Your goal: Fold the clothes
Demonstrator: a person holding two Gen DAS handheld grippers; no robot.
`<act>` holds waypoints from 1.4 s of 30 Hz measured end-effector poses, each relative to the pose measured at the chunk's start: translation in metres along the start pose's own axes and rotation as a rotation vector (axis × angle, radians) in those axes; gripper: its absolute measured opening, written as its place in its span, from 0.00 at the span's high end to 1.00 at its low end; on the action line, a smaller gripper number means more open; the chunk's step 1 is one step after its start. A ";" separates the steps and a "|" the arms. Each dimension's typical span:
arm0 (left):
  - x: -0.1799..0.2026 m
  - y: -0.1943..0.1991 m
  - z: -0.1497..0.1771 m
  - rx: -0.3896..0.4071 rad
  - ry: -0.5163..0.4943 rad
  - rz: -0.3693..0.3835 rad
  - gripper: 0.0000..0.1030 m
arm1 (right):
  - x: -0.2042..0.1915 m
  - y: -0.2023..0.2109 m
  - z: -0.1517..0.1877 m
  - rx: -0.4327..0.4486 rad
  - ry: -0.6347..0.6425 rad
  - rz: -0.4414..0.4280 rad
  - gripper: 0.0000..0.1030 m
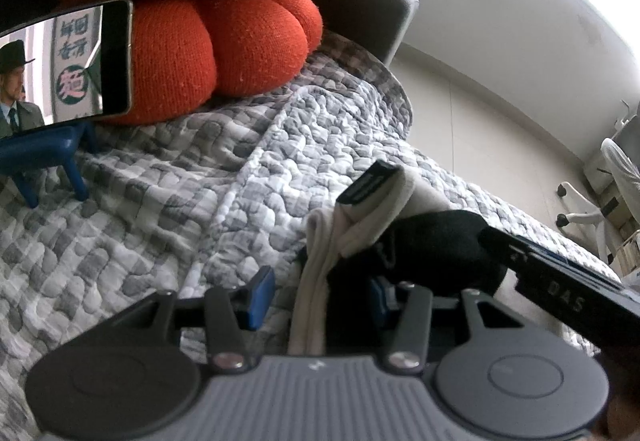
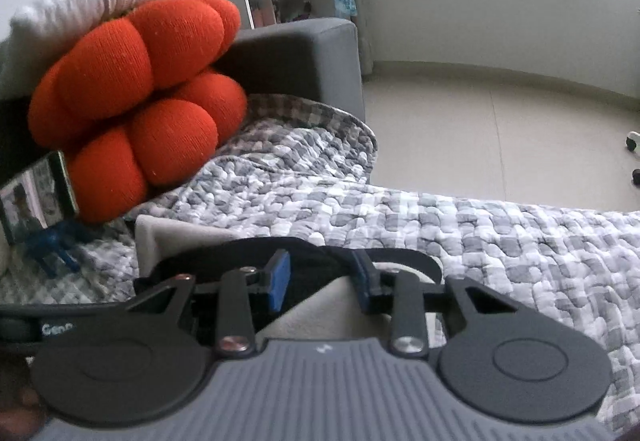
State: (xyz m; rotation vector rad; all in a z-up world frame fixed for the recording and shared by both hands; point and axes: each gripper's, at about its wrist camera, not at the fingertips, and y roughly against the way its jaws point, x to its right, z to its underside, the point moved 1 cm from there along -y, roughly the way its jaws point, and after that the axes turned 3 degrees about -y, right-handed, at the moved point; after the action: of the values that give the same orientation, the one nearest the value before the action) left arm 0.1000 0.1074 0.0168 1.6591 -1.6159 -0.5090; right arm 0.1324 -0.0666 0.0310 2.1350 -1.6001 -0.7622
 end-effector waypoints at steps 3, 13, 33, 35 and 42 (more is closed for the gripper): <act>0.000 0.000 0.000 -0.001 0.002 0.001 0.52 | 0.000 -0.005 0.005 0.009 0.010 0.009 0.67; -0.003 0.000 -0.001 -0.007 0.011 0.010 0.52 | 0.001 0.022 -0.002 0.015 -0.010 -0.004 0.59; -0.003 0.001 -0.002 -0.010 0.015 0.014 0.51 | -0.004 0.034 0.030 -0.093 0.050 0.006 0.57; -0.003 0.001 -0.002 -0.010 0.015 0.013 0.51 | -0.002 0.032 0.029 -0.092 0.037 -0.001 0.57; -0.004 0.002 -0.002 -0.010 0.013 0.015 0.51 | -0.005 0.049 0.023 -0.115 0.015 0.005 0.58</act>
State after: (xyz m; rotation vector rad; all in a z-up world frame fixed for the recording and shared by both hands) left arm 0.1000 0.1116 0.0185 1.6391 -1.6122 -0.4967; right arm 0.0798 -0.0758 0.0420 2.0506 -1.5154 -0.8139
